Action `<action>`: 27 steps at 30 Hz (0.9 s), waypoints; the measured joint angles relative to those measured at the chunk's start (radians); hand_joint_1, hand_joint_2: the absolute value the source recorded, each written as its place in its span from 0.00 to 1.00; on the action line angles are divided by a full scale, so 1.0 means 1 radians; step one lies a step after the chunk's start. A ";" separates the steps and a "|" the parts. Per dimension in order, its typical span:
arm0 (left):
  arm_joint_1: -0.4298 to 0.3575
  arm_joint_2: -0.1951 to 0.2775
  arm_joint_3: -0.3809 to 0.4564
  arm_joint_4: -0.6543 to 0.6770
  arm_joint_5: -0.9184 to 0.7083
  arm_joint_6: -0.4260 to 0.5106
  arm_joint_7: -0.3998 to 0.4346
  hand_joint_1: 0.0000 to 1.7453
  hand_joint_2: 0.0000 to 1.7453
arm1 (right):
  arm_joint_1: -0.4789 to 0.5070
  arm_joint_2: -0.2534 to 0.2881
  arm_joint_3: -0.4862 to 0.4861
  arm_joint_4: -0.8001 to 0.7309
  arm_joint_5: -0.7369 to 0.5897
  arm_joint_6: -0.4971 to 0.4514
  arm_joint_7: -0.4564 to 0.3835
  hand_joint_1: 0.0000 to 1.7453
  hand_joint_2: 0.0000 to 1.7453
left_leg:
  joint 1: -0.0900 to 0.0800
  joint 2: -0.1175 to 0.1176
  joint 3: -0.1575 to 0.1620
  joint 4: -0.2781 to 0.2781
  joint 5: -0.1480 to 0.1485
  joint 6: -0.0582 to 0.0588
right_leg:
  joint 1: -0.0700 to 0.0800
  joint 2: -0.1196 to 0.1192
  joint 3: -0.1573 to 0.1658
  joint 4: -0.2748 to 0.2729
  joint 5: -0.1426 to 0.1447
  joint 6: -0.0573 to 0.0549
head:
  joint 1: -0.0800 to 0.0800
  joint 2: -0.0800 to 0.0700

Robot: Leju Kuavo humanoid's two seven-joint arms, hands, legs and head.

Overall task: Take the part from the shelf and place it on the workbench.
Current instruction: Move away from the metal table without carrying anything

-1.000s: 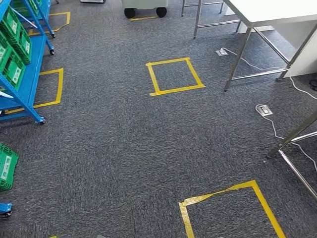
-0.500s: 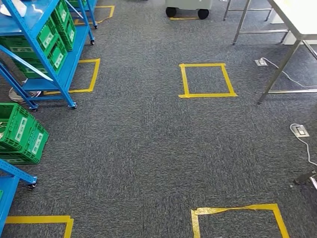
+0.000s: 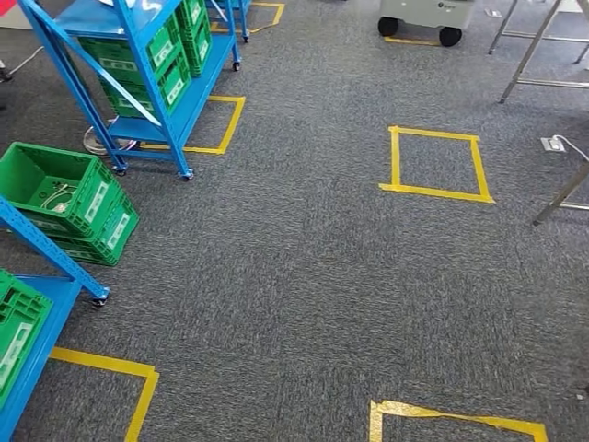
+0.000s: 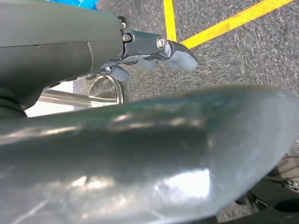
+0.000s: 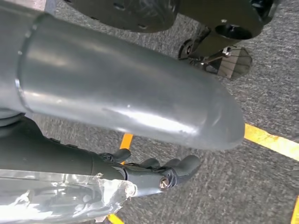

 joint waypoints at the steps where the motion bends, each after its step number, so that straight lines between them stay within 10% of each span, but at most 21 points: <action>1: 0.001 0.000 0.000 0.000 0.000 0.000 0.000 0.00 0.00 | -0.002 0.000 0.001 0.000 0.000 0.000 0.000 0.00 0.00 | 0.000 -0.012 0.000 0.000 0.000 0.006 | -0.001 -0.010 0.007 -0.002 -0.002 0.003 | 0.001 0.000; 4: 0.002 0.000 0.002 0.000 -0.001 -0.002 0.000 0.00 0.00 | -0.007 0.000 0.002 0.000 0.000 -0.001 0.000 0.00 0.00 | 0.005 -0.046 -0.001 -0.003 0.006 0.026 | -0.008 0.043 -0.015 0.063 -0.047 0.017 | 0.004 0.000; 8: 0.000 -0.001 0.002 0.000 -0.001 -0.008 0.000 0.00 0.00 | 0.000 0.000 0.002 0.000 -0.001 -0.001 0.002 0.00 0.00 | 0.005 -0.097 -0.003 -0.003 0.007 0.035 | -0.010 0.108 -0.142 0.307 -0.136 0.020 | 0.010 0.000; 10: 0.002 -0.001 0.002 0.000 -0.001 -0.009 0.000 0.00 0.00 | 0.003 0.000 0.002 0.000 -0.002 -0.001 0.002 0.00 0.00 | 0.005 -0.126 -0.001 -0.002 0.008 0.034 | -0.010 0.114 -0.140 0.274 -0.089 0.017 | 0.010 0.000; 13: 0.000 -0.003 0.002 0.000 -0.002 -0.010 0.000 0.00 0.00 | 0.001 0.000 0.002 0.000 -0.003 -0.003 0.003 0.00 0.00 | 0.004 -0.166 -0.003 0.002 0.009 0.026 | -0.016 0.171 -0.057 0.075 0.007 0.011 | 0.010 0.000; 17: 0.005 -0.004 0.002 0.000 -0.008 -0.007 0.000 0.00 0.00 | -0.002 0.000 0.002 0.000 -0.006 -0.005 0.004 0.00 0.00 | 0.008 -0.198 -0.019 0.001 0.019 0.001 | -0.016 0.170 -0.029 0.016 0.019 -0.004 | 0.009 0.000; 23: 0.003 -0.008 0.002 0.000 -0.020 -0.006 0.000 0.00 0.00 | 0.003 0.000 0.002 0.000 -0.012 -0.006 0.004 0.00 0.00 | 0.005 -0.080 -0.147 0.276 -0.123 -0.018 | -0.011 0.084 -0.029 0.006 0.026 -0.026 | -0.004 0.000; 27: 0.005 -0.009 0.002 0.000 -0.025 -0.006 0.001 0.00 0.00 | 0.000 0.000 0.001 0.000 -0.013 -0.006 0.004 0.00 0.00 | 0.004 -0.034 -0.055 0.122 -0.031 -0.016 | -0.008 0.035 -0.024 0.007 0.021 -0.021 | -0.005 0.000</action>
